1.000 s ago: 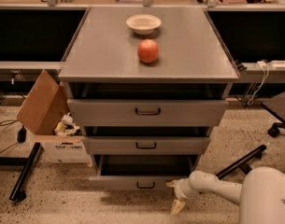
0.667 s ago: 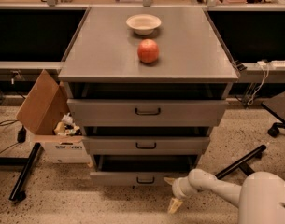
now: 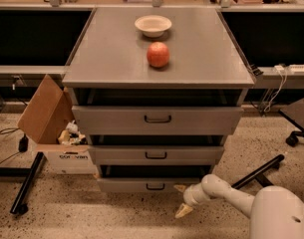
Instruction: Close bottom drawer
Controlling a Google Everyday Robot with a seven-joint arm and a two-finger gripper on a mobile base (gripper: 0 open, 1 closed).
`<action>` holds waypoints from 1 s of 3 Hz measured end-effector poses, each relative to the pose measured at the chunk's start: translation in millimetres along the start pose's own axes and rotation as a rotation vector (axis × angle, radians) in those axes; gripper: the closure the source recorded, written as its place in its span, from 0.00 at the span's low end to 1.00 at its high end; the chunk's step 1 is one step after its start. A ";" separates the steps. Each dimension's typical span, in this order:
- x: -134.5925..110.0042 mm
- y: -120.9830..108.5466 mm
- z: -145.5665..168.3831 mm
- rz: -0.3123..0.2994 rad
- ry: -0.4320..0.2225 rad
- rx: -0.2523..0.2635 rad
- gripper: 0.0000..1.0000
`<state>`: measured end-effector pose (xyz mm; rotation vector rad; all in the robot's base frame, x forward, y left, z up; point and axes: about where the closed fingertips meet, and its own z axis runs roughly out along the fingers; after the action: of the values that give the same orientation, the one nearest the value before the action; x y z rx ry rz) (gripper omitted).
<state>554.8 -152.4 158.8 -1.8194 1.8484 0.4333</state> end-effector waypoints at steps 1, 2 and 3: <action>3.3 -21.7 0.4 0.012 -0.013 0.032 0.42; 7.4 -51.0 0.0 0.028 -0.036 0.079 0.65; 8.5 -62.3 -0.2 0.034 -0.046 0.098 0.89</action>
Offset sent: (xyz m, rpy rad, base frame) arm 0.0900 -0.0209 0.0085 0.0683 -0.0992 -0.1130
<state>616.8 -162.9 161.9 -1.7016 1.8391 0.3861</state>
